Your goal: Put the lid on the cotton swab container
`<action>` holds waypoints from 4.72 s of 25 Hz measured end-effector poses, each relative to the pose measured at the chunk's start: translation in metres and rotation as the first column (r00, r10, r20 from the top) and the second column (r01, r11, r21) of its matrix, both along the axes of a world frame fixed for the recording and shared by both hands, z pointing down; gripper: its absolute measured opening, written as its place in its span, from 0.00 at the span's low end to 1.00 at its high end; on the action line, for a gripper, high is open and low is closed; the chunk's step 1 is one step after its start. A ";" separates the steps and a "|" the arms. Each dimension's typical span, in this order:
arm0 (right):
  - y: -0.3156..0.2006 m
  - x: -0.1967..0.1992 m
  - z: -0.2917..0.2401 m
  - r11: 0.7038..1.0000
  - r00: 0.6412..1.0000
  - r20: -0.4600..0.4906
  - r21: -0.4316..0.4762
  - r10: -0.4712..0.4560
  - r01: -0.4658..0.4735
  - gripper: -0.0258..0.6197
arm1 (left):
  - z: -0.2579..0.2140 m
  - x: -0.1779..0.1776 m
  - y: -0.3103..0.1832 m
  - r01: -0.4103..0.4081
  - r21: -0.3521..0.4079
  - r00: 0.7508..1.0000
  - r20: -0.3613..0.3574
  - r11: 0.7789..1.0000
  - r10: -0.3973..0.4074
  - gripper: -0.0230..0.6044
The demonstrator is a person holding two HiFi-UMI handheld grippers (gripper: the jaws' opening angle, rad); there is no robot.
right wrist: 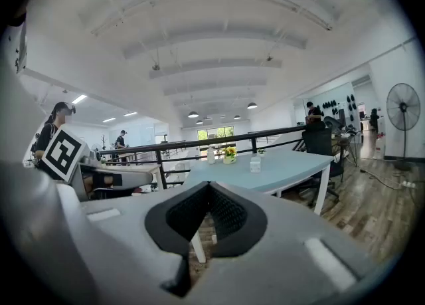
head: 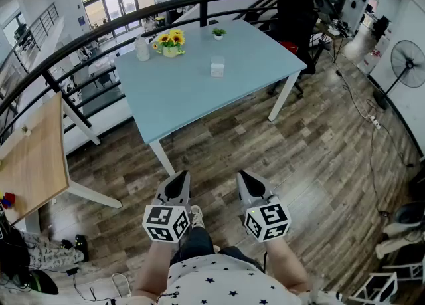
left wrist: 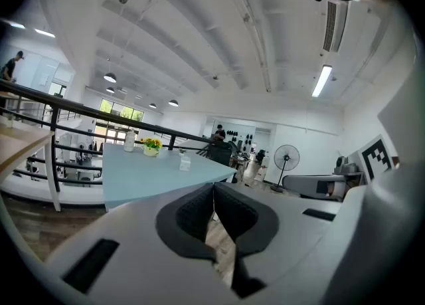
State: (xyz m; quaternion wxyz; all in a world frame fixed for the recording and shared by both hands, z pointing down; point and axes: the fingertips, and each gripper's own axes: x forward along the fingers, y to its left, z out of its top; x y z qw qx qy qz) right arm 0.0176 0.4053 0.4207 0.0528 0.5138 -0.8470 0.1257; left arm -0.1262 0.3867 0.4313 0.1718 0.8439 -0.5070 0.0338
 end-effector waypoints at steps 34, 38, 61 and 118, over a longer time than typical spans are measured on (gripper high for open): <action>0.111 0.022 0.006 0.999 0.995 0.081 0.002 0.049 -0.049 0.05 | -0.001 0.032 0.107 -0.082 0.014 0.997 0.011 0.997 0.082 0.04; 0.100 0.019 0.007 0.999 0.995 0.080 -0.020 0.052 -0.050 0.07 | -0.001 0.028 0.097 -0.082 -0.001 0.996 0.017 0.997 0.082 0.11; -0.090 0.028 0.031 0.996 0.998 0.064 -0.088 0.024 -0.018 0.37 | 0.029 0.024 -0.086 -0.072 -0.026 0.988 0.136 0.997 0.075 0.44; -0.547 0.054 0.019 0.992 0.993 0.113 -0.118 -0.039 0.052 0.39 | 0.097 0.085 -0.548 -0.274 -0.192 0.940 0.153 0.942 0.305 0.53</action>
